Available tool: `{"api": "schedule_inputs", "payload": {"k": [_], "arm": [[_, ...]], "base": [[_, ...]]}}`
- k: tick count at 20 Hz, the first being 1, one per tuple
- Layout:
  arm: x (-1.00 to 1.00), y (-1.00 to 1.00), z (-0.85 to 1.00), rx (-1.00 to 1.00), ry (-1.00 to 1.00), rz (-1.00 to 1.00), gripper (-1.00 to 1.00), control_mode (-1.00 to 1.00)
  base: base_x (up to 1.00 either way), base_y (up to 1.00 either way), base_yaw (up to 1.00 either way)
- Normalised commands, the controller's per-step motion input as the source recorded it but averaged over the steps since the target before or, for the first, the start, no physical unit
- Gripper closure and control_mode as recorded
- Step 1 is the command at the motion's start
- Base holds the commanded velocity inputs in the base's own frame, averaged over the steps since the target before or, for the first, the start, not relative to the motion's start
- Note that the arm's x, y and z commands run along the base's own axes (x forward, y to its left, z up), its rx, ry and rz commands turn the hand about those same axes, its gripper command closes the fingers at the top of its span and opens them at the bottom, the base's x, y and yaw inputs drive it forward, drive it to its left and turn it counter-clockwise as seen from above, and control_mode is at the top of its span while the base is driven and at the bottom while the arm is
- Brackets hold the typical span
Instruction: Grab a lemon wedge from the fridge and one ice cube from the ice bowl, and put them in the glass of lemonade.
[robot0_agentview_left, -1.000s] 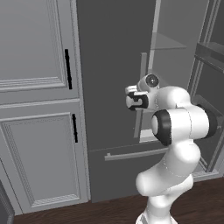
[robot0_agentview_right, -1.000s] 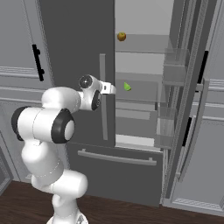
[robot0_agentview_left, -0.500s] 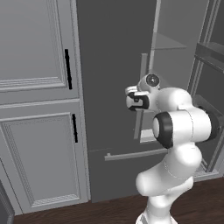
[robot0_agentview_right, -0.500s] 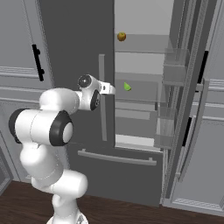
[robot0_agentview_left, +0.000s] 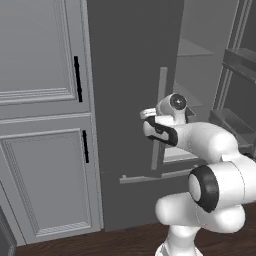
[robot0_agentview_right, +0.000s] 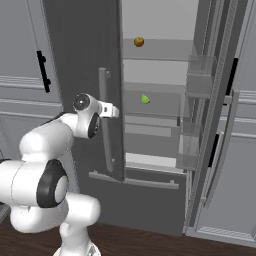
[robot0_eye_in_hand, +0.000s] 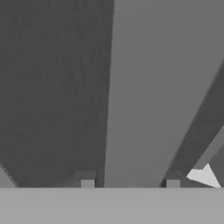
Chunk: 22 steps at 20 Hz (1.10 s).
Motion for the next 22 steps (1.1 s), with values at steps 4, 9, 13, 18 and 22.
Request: {"api": "schedule_inputs", "payload": {"k": [4, 9, 13, 18, 22], "arm": [[-1.00, 0.64, 0.60, 0.00, 0.00, 0.11, 1.00, -1.00], [-1.00, 0.43, 0.39, 0.00, 0.00, 0.08, 1.00, -1.00], [-0.99, 0.25, 0.27, 0.00, 0.00, 0.00, -1.00, -1.00], [-0.81, -0.01, 0.75, 0.00, -0.04, 0.00, -1.00, -1.00], [-0.65, -0.33, 0.89, 0.00, 0.00, 0.00, -1.00, -1.00]], "base": [[0.00, 0.00, 0.00], [0.00, 0.00, 0.00], [0.00, 0.00, 0.00], [0.00, 0.00, 0.00], [0.00, 0.00, 0.00]]}}
